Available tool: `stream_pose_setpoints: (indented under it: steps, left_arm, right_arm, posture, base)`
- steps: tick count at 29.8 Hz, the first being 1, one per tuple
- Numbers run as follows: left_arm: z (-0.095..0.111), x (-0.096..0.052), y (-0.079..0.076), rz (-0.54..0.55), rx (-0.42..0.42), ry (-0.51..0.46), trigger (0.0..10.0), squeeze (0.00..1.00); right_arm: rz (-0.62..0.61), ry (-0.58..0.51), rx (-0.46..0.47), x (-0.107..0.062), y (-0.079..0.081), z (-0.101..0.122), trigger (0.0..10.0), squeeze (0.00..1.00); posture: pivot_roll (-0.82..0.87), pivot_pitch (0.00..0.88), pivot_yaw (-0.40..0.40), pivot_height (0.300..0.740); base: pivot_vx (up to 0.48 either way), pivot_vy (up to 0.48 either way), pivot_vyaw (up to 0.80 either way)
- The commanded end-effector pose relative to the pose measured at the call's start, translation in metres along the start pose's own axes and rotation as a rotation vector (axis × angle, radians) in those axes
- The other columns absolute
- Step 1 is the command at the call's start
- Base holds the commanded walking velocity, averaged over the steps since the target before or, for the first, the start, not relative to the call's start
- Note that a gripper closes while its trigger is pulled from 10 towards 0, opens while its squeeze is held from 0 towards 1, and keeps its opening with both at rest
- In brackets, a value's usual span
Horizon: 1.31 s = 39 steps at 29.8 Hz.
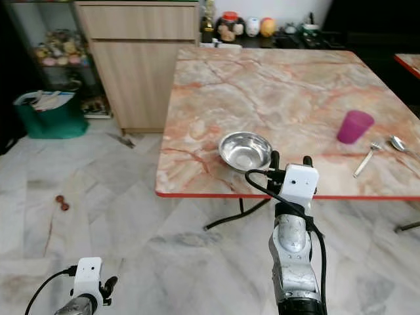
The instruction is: Setting the table
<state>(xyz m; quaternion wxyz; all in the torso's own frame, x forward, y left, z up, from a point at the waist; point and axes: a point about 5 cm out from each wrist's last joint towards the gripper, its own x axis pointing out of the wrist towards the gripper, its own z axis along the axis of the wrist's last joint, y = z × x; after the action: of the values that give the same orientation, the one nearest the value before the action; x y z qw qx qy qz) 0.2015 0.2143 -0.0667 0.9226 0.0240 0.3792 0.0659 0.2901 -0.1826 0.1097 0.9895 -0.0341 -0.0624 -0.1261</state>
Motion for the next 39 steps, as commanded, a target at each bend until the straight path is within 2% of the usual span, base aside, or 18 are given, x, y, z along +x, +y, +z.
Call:
stream_pose_setpoints:
  steps: [1, 5, 14, 25, 29, 32, 39]
  left_arm:
    - [-0.002, 0.000, 0.000, 0.003, -0.009, 0.012, 10.0, 0.00]
    - [-0.003, -0.001, 0.000, 0.002, -0.010, 0.014, 10.0, 0.00]
    - [-0.005, -0.001, 0.000, 0.000, -0.006, 0.019, 10.0, 0.00]
    - [-0.005, -0.001, 0.000, -0.002, -0.005, 0.019, 10.0, 0.00]
    - [-0.005, -0.001, 0.000, -0.001, -0.006, 0.018, 10.0, 0.00]
    - [-0.005, -0.001, 0.000, 0.000, -0.006, 0.016, 10.0, 0.00]
    - [-0.004, -0.001, 0.001, 0.010, -0.001, 0.014, 10.0, 0.00]
  right_arm:
    - [0.005, 0.000, 0.005, 0.003, 0.002, 0.002, 10.0, 0.00]
    - [0.021, -0.014, 0.005, 0.003, 0.005, 0.003, 10.0, 0.00]
    - [0.042, -0.041, 0.009, 0.008, 0.013, 0.008, 10.0, 0.00]
    - [0.047, -0.057, 0.032, 0.009, 0.016, 0.011, 10.0, 0.00]
    - [0.057, -0.069, 0.032, 0.010, 0.018, 0.013, 10.0, 0.00]
    - [0.059, -0.070, 0.028, 0.009, 0.019, 0.013, 10.0, 0.00]
    - [0.049, -0.067, 0.035, 0.007, 0.018, 0.011, 10.0, 0.00]
  posture:
    - [-0.06, 0.004, -0.038, 0.740]
    - [-0.05, 0.000, -0.043, 0.740]
    - [-0.04, 0.000, -0.046, 0.740]
    - [-0.04, 0.000, -0.045, 0.740]
    - [-0.04, 0.000, -0.046, 0.740]
    - [-0.04, 0.000, -0.045, 0.740]
    - [-0.04, 0.000, -0.043, 0.740]
  base:
    - [0.000, 0.000, -0.80]
    - [0.000, 0.000, -0.54]
    - [0.000, 0.000, 0.00]
    - [0.258, 0.000, 0.00]
    - [0.262, 0.000, -0.74]
    - [0.262, 0.000, 0.00]
    - [0.000, 0.000, 0.00]
